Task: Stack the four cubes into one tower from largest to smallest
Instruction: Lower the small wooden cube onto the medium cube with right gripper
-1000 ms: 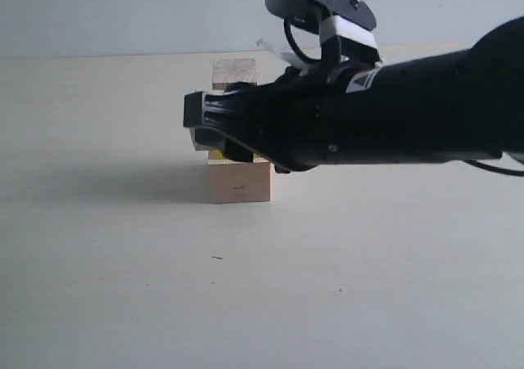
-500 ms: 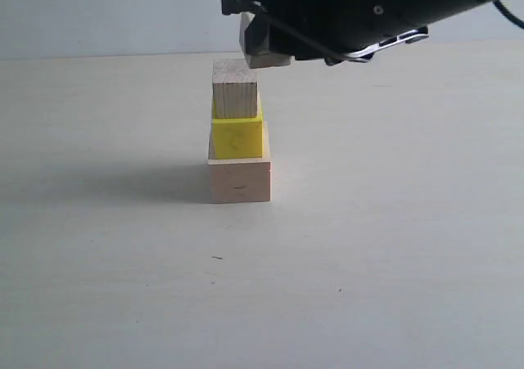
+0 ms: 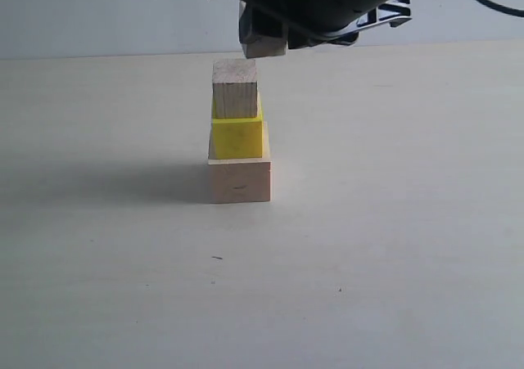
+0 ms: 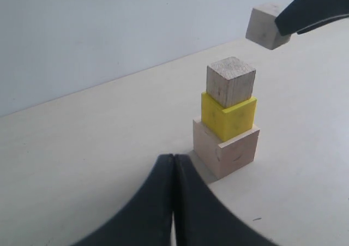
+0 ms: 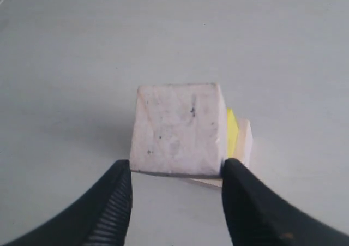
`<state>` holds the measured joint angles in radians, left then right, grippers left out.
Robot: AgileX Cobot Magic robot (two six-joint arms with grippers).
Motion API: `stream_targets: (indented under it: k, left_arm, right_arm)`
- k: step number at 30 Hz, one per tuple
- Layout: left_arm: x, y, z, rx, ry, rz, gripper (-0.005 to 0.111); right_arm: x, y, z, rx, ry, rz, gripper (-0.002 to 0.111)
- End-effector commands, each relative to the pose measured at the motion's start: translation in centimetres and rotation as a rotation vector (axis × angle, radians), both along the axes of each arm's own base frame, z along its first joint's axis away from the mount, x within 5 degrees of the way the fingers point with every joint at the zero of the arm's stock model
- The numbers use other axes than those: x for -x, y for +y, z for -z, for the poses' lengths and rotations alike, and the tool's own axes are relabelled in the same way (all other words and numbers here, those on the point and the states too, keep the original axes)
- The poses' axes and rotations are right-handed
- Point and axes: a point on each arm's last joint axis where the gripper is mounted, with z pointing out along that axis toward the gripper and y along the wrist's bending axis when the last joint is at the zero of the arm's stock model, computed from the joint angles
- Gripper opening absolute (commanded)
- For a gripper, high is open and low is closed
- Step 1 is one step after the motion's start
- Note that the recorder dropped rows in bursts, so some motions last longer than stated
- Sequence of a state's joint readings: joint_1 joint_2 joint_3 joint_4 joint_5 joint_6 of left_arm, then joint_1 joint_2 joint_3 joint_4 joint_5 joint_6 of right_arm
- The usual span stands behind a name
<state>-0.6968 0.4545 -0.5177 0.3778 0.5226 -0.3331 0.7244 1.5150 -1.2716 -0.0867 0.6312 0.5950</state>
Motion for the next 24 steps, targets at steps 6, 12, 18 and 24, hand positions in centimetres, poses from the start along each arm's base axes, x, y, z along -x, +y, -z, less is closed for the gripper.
stream_targets:
  k: [6, 12, 18, 24]
  left_arm:
    - [0.1, 0.1, -0.1, 0.017, -0.014, -0.001, 0.000]
    - [0.3, 0.3, -0.2, 0.026, -0.024, 0.000, 0.000]
    - [0.4, 0.3, -0.3, 0.028, -0.027, 0.000, 0.000]
    - [0.4, 0.3, -0.3, 0.028, -0.028, 0.000, 0.000]
  right_arm:
    - [-1.7, 1.5, 0.1, -0.053, 0.012, 0.025, 0.000]
    - [-2.4, 2.2, 0.4, -0.044, 0.039, 0.035, 0.000]
    - [-2.8, 2.5, 0.8, -0.028, 0.065, 0.043, 0.000]
    - [-2.8, 2.4, 0.8, -0.040, 0.070, 0.072, 0.000]
